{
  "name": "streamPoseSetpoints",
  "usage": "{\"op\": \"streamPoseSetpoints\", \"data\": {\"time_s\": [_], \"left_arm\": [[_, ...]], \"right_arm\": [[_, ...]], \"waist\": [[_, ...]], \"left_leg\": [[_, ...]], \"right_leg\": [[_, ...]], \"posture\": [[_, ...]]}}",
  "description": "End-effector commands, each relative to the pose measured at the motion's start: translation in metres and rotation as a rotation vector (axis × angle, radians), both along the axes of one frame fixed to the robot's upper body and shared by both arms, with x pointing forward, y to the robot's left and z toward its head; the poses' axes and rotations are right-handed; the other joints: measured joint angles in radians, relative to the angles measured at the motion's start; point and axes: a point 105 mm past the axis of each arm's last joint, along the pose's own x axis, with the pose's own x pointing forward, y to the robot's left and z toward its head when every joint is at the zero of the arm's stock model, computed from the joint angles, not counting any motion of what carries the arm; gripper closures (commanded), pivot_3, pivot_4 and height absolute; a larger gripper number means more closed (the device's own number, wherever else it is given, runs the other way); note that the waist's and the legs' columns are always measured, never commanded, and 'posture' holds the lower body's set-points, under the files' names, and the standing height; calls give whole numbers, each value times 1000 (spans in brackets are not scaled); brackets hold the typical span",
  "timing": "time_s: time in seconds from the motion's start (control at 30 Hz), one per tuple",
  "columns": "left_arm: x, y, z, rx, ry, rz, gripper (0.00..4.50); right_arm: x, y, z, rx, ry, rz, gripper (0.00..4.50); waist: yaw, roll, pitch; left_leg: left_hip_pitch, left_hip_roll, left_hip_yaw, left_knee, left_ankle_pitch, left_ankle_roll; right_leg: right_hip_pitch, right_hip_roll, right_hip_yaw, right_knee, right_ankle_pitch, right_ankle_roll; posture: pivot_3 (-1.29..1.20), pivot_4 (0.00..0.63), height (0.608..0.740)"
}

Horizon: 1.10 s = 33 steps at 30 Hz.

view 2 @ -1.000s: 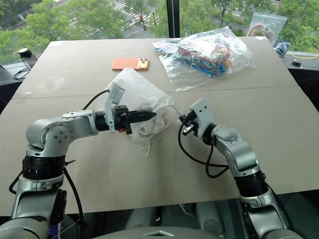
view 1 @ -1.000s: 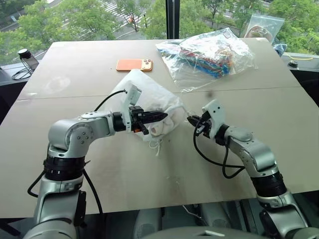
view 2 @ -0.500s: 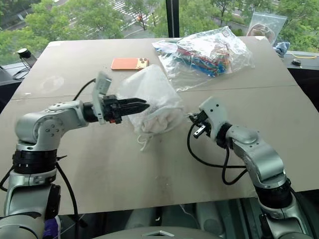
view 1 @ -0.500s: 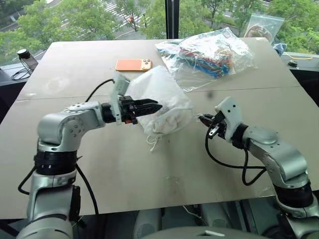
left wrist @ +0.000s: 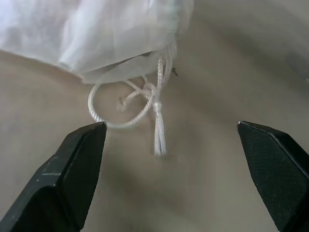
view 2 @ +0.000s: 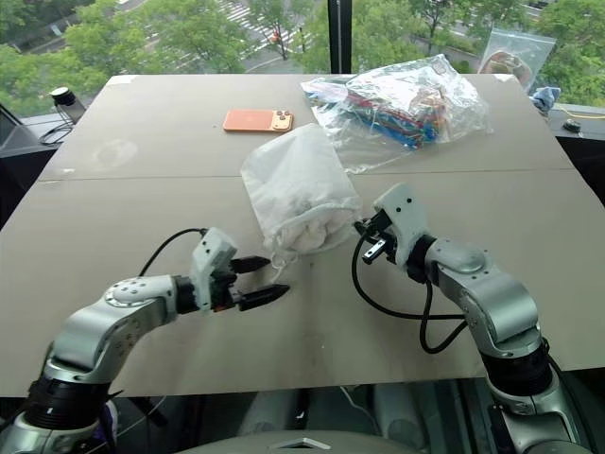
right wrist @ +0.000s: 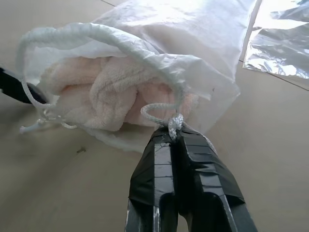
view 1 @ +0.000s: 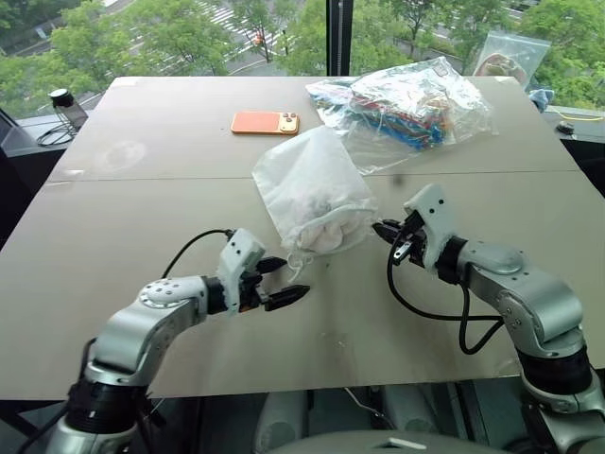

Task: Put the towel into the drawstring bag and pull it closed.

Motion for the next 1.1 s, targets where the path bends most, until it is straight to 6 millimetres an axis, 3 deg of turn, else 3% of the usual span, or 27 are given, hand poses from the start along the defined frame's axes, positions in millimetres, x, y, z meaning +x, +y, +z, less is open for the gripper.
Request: {"op": "streamPoseSetpoints", "data": {"time_s": [0.03, 0.07, 0.1, 0.17, 0.43, 0.53, 0.67, 0.77, 0.8, 0.87, 0.97, 1.1], "left_arm": [[10, -11, -18, 96, -59, 5, 52], [8, -18, -23, 76, -43, -4, 52], [8, -21, -25, 62, -37, 3, 434], [12, -22, -28, 54, -50, 30, 720], [34, -7, -21, 36, -169, 158, 4445], [45, 9, 11, 42, -402, 212, 4486], [57, 46, 68, 104, -683, 297, 4486], [76, 78, 120, 155, -873, 434, 4486], [86, 90, 148, 158, -960, 514, 4486], [96, 106, 193, 146, -1086, 627, 4486], [101, 117, 233, 130, -1190, 706, 4486], [103, 122, 252, 139, -1231, 738, 4486]], "right_arm": [[-1, 0, 13, 0, -58, 14, 4500], [-1, -1, 13, -1, -60, 11, 4500], [-1, -1, 13, -1, -62, 7, 4500], [-1, -2, 13, -1, -65, -2, 4500], [1, -7, 15, 30, -80, -43, 4500], [1, -9, 35, 112, -148, -42, 4500], [-10, -12, 90, 349, -257, 33, 4500], [-22, -16, 145, 481, -403, 125, 4500], [-26, -19, 168, 524, -462, 155, 4500], [-28, -26, 196, 543, -535, 167, 4500], [-26, -35, 213, 493, -588, 142, 4500], [-22, -51, 221, 410, -628, 86, 4500]], "waist": [[-2, 0, 0], [-5, 2, -1], [-4, 3, -1], [1, 3, -2], [1, 3, -2], [-1, 3, -2], [-4, 3, -1], [0, 4, 0], [1, 4, 0], [4, 3, 2], [1, 1, 1], [-5, 2, 2]], "left_leg": [[0, 0, 0, 0, 0, 0], [0, 0, 0, 0, 0, 0], [1, 0, 0, -1, 0, 0], [1, 0, -1, 0, 0, 0], [1, 0, -1, 1, 0, 0], [1, 0, -1, 1, 0, 0], [0, 1, -1, 1, 0, 0], [0, 1, -2, 1, 0, 0], [0, 1, -2, 1, 0, 0], [-1, 0, -3, 2, 0, 0], [-4, 0, -5, 4, 0, 0], [-4, -1, 0, 3, -3, 4]], "right_leg": [[0, 0, 0, 0, 0, 0], [0, 0, 0, 0, 0, 0], [0, 1, 0, 1, 2, 3], [1, 0, 0, 1, 2, 3], [1, 0, 0, 1, 2, 4], [1, 0, 0, 1, 2, 4], [0, 1, -1, 1, 2, 3], [0, 1, -1, 2, 2, 3], [0, 1, -2, 2, 2, 4], [1, 1, -3, 2, 3, 4], [1, 1, -5, 0, 3, 4], [0, -2, -2, -1, 2, 5]], "posture": [[0, 150, 734], [0, 150, 734], [0, 150, 734], [0, 150, 734], [0, 150, 734], [0, 150, 734], [0, 150, 734], [0, 150, 734], [0, 150, 734], [0, 150, 734], [0, 150, 734], [0, 150, 734]]}}
